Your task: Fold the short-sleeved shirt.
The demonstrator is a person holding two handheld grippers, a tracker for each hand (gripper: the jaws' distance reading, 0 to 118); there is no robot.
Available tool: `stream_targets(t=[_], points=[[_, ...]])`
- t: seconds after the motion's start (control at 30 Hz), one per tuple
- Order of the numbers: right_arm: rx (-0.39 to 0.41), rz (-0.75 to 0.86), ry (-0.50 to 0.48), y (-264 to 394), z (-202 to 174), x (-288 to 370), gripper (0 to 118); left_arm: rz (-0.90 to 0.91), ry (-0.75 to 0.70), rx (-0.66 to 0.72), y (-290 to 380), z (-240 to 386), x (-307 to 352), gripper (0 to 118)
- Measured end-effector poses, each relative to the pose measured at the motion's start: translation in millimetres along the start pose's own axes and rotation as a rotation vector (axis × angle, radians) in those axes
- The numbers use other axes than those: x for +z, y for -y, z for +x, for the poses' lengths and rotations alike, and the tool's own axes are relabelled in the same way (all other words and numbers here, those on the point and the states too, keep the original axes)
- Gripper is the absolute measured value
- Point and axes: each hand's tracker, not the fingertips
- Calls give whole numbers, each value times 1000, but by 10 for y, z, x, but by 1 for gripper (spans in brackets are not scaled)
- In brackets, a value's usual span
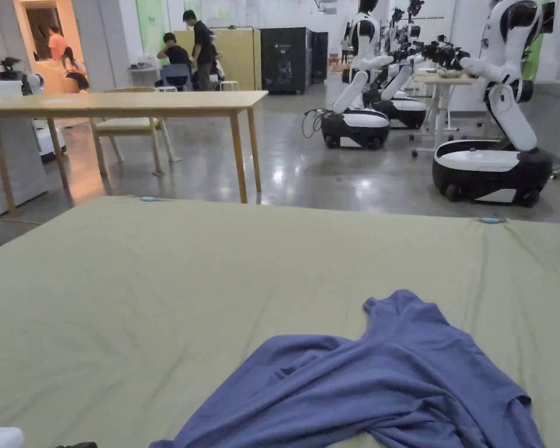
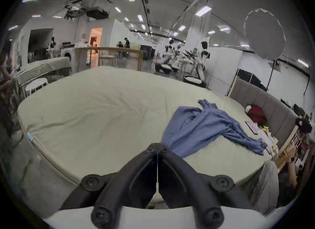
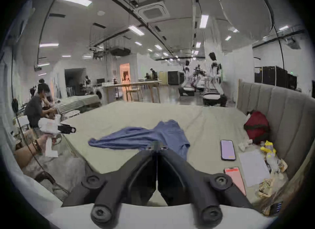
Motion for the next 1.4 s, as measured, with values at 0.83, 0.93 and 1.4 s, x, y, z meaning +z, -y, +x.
stream_targets(t=[0.83,0.93,1.4], points=[[-4,-106,47,-17,-116,-474,1,-168,17,-218,268,208,-1164,3],[52,-144,57,-84,-79,-661,1,-164,48,-218,250,243,-1116,3],[219,-419,14,-546,943,-4361,12,-139,92,-210,79,394,-1015,3]])
